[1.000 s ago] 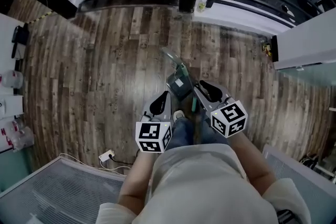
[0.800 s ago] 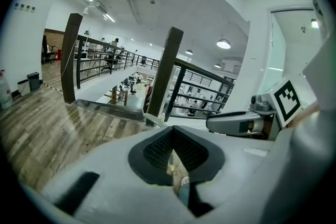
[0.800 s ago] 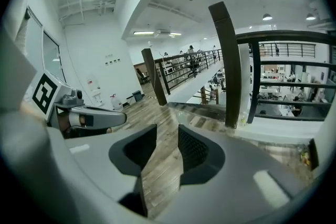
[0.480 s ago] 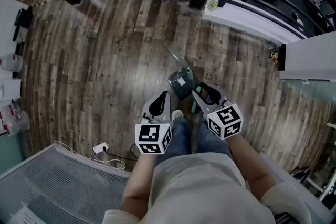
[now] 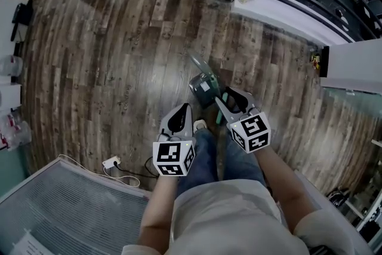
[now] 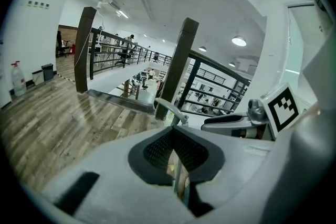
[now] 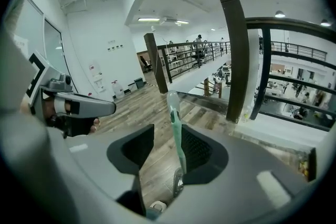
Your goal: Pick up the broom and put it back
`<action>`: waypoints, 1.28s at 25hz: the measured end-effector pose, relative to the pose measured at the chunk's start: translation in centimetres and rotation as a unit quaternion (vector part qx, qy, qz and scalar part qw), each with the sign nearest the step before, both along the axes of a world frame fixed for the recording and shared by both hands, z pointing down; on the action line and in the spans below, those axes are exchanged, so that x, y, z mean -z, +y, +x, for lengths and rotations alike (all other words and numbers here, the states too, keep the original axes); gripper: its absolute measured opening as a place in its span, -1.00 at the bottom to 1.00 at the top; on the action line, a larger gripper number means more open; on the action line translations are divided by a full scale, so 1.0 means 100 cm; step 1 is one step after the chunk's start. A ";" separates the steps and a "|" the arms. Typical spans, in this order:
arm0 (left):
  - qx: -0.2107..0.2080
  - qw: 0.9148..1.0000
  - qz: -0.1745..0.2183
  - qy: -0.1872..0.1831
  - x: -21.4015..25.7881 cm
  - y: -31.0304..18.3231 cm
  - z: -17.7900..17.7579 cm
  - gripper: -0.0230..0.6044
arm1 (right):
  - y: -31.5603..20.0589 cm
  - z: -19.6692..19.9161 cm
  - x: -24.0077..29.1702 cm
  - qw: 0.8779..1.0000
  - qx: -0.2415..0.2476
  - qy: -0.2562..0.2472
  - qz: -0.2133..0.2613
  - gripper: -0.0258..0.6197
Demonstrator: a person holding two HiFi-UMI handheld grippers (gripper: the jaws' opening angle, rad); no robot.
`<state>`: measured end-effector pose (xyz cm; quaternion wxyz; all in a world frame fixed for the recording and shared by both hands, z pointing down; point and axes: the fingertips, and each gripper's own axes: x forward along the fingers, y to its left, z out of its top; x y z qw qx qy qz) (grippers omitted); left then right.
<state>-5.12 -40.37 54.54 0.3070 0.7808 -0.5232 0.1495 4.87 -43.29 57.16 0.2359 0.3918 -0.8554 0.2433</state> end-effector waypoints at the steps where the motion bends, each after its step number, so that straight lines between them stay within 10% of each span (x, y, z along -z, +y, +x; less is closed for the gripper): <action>1: 0.001 1.000 -0.001 -0.001 -0.004 -0.001 0.001 -0.90 | -0.002 0.000 -0.005 1.000 0.002 0.003 -0.001 -0.41; 32: -0.009 0.999 -0.038 -0.012 -0.067 -0.017 0.008 -0.90 | -0.032 -0.008 -0.096 0.998 0.035 0.043 -0.033 -0.47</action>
